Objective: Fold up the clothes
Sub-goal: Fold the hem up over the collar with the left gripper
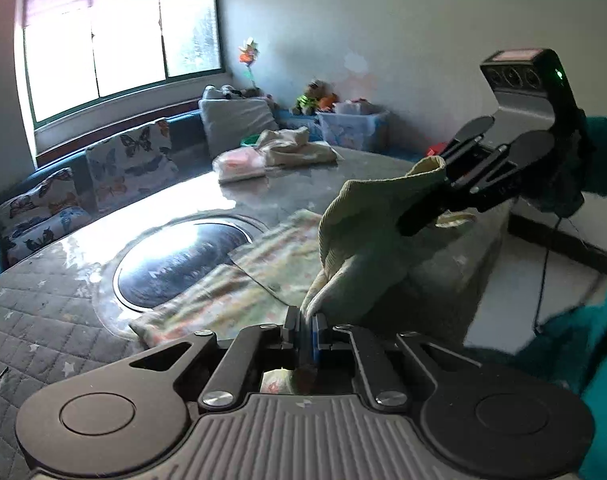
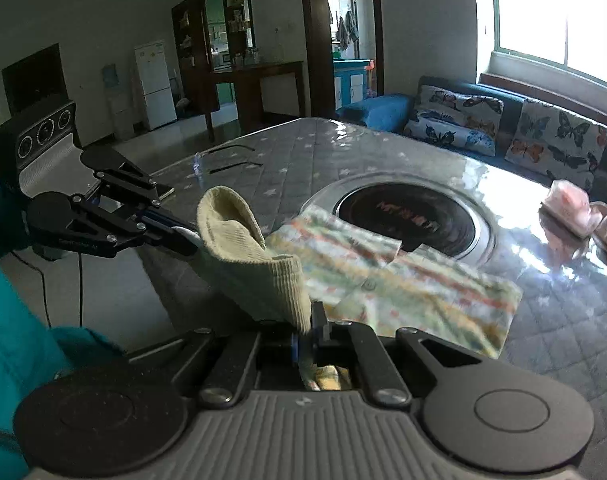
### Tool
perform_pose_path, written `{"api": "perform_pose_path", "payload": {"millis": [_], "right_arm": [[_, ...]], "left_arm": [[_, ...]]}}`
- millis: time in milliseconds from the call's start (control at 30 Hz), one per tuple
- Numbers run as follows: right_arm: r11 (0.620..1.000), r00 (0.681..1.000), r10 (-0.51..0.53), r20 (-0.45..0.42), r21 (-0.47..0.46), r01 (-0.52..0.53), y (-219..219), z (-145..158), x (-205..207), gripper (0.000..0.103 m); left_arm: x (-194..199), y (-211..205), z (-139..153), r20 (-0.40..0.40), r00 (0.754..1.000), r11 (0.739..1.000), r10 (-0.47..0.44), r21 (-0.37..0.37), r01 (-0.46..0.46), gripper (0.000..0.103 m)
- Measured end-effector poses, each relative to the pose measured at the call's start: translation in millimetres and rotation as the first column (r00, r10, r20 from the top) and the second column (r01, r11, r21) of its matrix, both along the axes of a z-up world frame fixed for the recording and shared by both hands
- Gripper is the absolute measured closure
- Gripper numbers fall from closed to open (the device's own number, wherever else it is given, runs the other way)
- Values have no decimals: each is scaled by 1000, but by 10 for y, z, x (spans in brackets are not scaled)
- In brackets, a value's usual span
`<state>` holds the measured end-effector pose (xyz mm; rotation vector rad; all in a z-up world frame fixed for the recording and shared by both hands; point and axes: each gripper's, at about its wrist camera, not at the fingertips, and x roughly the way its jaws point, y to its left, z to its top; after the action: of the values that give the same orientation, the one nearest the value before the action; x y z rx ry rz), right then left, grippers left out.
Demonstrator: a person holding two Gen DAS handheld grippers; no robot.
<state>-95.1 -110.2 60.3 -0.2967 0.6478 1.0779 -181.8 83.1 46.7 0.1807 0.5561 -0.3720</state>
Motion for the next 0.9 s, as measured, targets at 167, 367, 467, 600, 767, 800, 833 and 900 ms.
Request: {"api": "perform_pose_path", "payload": {"millis": [167, 367, 467, 600, 767, 800, 833, 900], "right_arm": [[1000, 1000, 2, 16, -14, -2, 182, 63, 338, 98], [999, 1000, 7, 24, -51, -6, 499, 9, 875, 98], [997, 1000, 11, 20, -77, -9, 659, -78, 1140, 98], [994, 1000, -1, 4, -107, 2, 854, -261, 1470, 98], [992, 998, -58, -40, -116, 52, 1022, -590, 1791, 97], [991, 996, -72, -49, -113, 66, 1047, -671, 1843, 97], [991, 995, -88, -53, -110, 82, 1055, -730, 1879, 94], [988, 991, -120, -59, -104, 114, 1061, -834, 1941, 90]], "left_arm": [[316, 229, 26, -1, 999, 999, 46, -29, -46, 96], [852, 487, -60, -57, 994, 995, 94, -27, -95, 97], [1113, 615, -109, -89, 989, 993, 116, -25, -119, 96], [1446, 775, -277, -149, 978, 988, 146, -24, -151, 96], [1741, 916, -541, -219, 954, 976, 203, -33, -215, 96], [1772, 942, -584, -230, 950, 974, 211, -39, -225, 96], [1795, 965, -619, -239, 946, 971, 217, -44, -234, 96], [1825, 999, -670, -254, 940, 967, 228, -51, -249, 96]]}}
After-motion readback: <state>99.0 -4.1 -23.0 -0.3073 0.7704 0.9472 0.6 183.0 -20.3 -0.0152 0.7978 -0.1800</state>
